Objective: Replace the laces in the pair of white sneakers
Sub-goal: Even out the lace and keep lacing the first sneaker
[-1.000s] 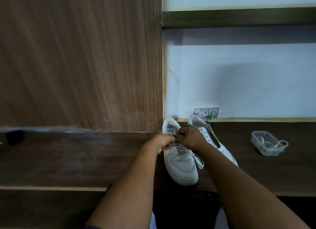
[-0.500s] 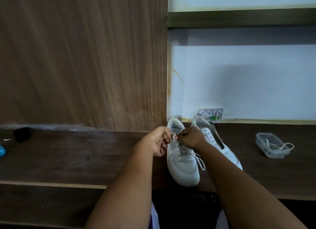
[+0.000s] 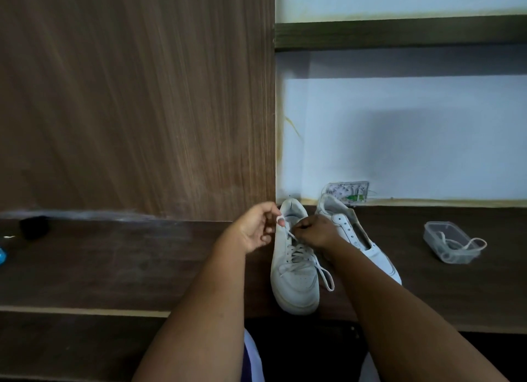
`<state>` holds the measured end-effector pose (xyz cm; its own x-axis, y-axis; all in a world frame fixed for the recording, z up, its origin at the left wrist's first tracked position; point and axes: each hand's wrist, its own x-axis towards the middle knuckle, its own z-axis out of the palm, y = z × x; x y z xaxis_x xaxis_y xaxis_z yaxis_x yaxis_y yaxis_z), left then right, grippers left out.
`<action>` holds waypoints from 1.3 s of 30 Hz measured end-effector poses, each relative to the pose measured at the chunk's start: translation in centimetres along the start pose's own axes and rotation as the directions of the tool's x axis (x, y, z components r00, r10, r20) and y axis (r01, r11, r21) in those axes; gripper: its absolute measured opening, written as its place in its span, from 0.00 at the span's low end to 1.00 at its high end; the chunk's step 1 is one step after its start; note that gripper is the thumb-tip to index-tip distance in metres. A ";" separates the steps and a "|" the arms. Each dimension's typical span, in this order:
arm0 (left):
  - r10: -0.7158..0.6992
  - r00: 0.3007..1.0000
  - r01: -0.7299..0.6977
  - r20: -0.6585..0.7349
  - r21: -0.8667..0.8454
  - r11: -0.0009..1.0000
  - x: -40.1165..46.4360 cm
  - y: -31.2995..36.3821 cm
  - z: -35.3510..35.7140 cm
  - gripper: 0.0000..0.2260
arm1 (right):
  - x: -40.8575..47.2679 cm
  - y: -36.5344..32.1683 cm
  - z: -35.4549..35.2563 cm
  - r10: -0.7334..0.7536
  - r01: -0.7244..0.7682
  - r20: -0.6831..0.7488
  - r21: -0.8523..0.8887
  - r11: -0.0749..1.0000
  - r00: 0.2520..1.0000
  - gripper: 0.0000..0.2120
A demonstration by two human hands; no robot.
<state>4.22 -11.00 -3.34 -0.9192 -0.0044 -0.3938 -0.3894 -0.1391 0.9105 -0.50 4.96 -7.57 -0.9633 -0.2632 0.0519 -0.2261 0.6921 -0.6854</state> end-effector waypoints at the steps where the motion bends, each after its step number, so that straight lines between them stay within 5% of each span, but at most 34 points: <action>1: -0.100 0.995 0.102 -0.018 0.164 0.981 -0.1 -0.2 -0.2 0.17 | 0.0 0.0 0.0 0.002 -0.002 0.007 0.006 1.000 1.000 0.08; 3: -0.228 0.967 0.249 -0.111 0.587 0.771 0.2 -1.2 -0.6 0.23 | 0.0 -0.1 -0.1 0.014 -0.015 0.014 0.043 0.999 1.000 0.07; 5: -0.192 0.964 0.261 -0.183 0.784 0.563 1.1 -2.1 -0.9 0.17 | 0.0 -0.1 -0.2 0.024 -0.025 0.021 0.081 0.996 1.000 0.07; 6: -0.155 0.970 0.242 -0.186 0.790 0.564 1.4 -2.4 -1.0 0.16 | -0.1 -0.1 -0.2 0.023 -0.025 0.025 0.090 0.996 0.999 0.07; 8: -0.072 0.973 0.197 -0.220 0.626 0.754 1.7 -2.4 -0.9 0.16 | -0.1 -0.1 -0.2 0.012 -0.015 0.026 0.092 0.996 1.000 0.07; 10: 0.072 0.959 0.093 -0.273 0.546 0.833 2.1 -2.2 -0.5 0.22 | -0.2 0.0 -0.1 0.007 -0.009 0.027 0.098 0.995 1.000 0.06; 12: 0.191 0.946 0.037 -0.263 0.670 0.741 2.6 -2.2 0.1 0.20 | -0.3 0.1 -0.1 0.012 -0.014 0.021 0.124 0.992 1.000 0.06; 15: 0.171 0.974 0.034 -0.152 0.834 0.550 2.9 -3.0 0.9 0.13 | -0.4 0.2 0.0 0.022 -0.021 0.000 0.190 0.982 1.000 0.04; 18: 0.196 0.976 -0.031 -0.096 0.827 0.561 2.8 -2.7 1.4 0.07 | -0.6 0.1 -0.2 0.000 -0.004 0.019 0.218 0.976 1.000 0.03; 20: 0.172 0.977 -0.048 -0.126 0.654 0.755 1.7 -1.2 1.2 0.04 | -0.6 0.1 -0.2 -0.001 -0.004 0.028 0.197 0.980 1.000 0.04; 23: 0.134 0.984 -0.126 -0.117 0.070 0.990 -0.8 1.3 0.4 0.11 | -0.5 0.3 0.0 0.005 -0.014 0.041 0.221 0.975 0.999 0.03; 26: 0.194 0.980 -0.188 -0.047 -0.544 0.818 -3.1 2.5 -0.8 0.12 | -0.4 0.4 -0.5 0.046 -0.050 0.021 0.265 0.963 0.999 0.02; 29: 0.265 0.963 -0.224 -0.051 -0.696 0.683 -3.8 2.6 -1.5 0.06 | -0.4 0.8 -1.0 0.084 -0.076 -0.010 0.326 0.942 0.996 0.02; 31: 0.206 0.976 -0.212 -0.067 -0.489 0.846 -3.5 2.2 -1.7 0.06 | -0.3 1.3 -1.0 0.067 -0.053 -0.038 0.296 0.954 0.997 0.02; 33: 0.181 0.967 -0.160 -0.178 0.126 0.979 -2.7 1.4 -1.3 0.09 | -0.3 1.4 -1.1 0.063 -0.050 -0.055 0.212 0.976 0.996 0.06; 35: 0.265 0.932 -0.074 -0.247 0.586 0.807 -1.7 0.5 -0.4 0.12 | -0.4 1.3 -1.4 0.078 -0.070 -0.085 0.095 0.993 0.993 0.15; 37: 0.283 0.939 -0.091 -0.197 0.650 0.754 -0.7 -0.4 0.6 0.12 | -0.7 1.1 -1.7 0.077 -0.074 -0.111 0.034 0.997 0.991 0.19; 39: 0.272 0.952 -0.180 -0.140 0.464 0.868 -0.4 -0.5 1.5 0.11 | -0.7 1.1 -1.4 0.066 -0.066 -0.133 0.001 0.998 0.989 0.19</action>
<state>4.65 -9.42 -3.42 -0.9728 -0.1806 -0.1450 -0.1999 0.3391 0.9192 -0.28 6.87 -7.29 -0.9868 -0.1250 0.1029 -0.1614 0.7072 -0.6883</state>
